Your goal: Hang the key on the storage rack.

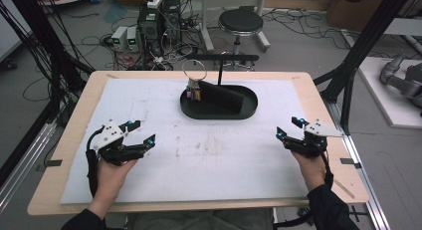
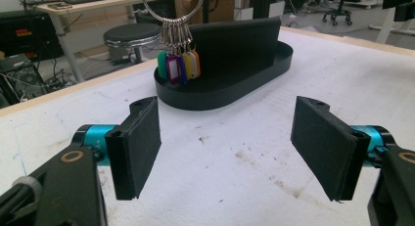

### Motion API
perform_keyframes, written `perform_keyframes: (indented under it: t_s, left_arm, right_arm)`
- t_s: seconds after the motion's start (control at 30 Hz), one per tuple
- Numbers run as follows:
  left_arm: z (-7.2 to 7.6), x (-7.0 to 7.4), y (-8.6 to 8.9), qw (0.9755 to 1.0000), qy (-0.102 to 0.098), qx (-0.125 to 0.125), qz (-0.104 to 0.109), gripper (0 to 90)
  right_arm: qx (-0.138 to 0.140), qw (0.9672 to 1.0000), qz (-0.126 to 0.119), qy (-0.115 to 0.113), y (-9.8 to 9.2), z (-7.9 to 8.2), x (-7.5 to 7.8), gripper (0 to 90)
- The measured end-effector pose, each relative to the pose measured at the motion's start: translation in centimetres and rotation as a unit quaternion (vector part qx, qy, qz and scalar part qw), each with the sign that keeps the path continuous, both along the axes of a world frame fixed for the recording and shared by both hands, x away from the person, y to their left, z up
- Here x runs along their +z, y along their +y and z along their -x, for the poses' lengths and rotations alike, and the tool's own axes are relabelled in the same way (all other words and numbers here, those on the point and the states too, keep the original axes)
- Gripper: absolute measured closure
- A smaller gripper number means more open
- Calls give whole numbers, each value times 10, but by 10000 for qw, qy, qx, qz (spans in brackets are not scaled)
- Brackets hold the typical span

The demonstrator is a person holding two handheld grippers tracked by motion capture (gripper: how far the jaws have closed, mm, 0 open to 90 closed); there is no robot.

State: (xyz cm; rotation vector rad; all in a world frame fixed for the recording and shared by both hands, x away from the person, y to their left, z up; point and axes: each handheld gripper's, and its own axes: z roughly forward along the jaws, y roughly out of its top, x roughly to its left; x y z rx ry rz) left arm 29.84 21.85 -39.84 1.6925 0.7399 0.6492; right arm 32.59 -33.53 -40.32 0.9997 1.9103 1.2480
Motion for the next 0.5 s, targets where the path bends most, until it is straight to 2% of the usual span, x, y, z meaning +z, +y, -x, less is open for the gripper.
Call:
perform_keyframes:
  t_s: [0.5]
  left_arm:
    - [-1,0,0,9999,30,80,-64,268]
  right_arm:
    - [4,10000,-8,21,-2,1,0,308]
